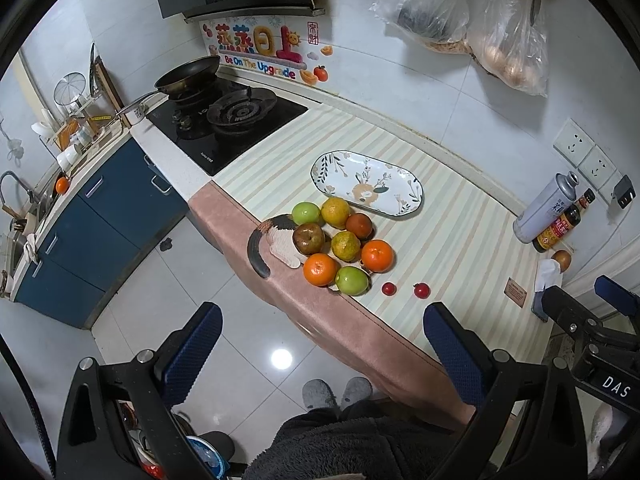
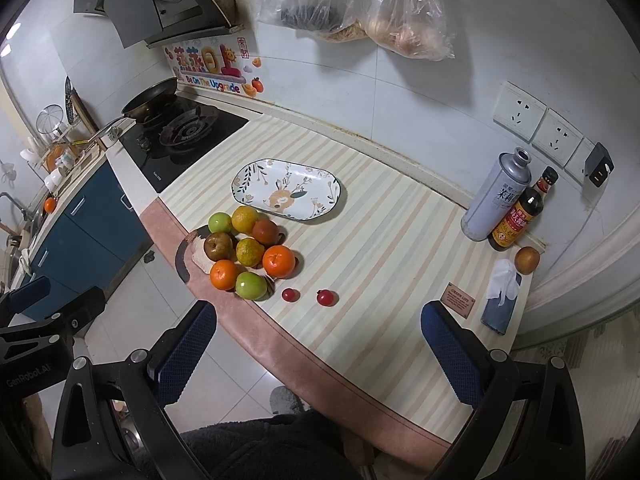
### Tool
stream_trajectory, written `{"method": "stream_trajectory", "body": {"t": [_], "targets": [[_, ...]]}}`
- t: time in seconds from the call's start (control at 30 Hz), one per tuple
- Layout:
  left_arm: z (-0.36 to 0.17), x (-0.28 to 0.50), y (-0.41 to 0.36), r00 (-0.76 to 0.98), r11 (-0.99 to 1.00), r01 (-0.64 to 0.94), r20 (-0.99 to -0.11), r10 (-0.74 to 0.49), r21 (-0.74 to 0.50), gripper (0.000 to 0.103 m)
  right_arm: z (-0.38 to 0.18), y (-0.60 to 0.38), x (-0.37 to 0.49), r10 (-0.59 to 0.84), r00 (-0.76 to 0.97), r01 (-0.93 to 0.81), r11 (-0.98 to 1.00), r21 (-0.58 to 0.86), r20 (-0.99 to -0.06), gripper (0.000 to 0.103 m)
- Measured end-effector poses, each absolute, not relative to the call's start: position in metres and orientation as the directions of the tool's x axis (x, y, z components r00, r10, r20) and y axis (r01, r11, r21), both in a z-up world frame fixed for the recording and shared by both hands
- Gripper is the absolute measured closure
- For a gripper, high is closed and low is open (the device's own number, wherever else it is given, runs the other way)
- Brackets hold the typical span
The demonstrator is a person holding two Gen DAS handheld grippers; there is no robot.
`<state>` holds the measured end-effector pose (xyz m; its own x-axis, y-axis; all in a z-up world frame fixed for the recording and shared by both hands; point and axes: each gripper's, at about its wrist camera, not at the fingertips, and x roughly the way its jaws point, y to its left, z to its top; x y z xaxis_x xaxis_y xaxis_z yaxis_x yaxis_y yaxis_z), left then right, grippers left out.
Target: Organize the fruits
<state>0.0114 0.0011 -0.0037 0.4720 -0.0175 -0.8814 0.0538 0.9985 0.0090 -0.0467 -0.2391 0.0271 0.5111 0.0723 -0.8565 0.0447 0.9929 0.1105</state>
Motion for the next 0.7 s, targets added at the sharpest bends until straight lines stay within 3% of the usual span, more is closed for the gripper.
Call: {"method": "stream_trajectory", "body": {"t": [0.7], "targets": [[-0.0034,0.0119,-0.0008,0.471,0.999,0.054,-0.882,-0.018,0.008,0.000,0.0269,-0.2372,-0.0458,0.074,0.510,0.045,0.993,0.113,-0.857,0.000]]}}
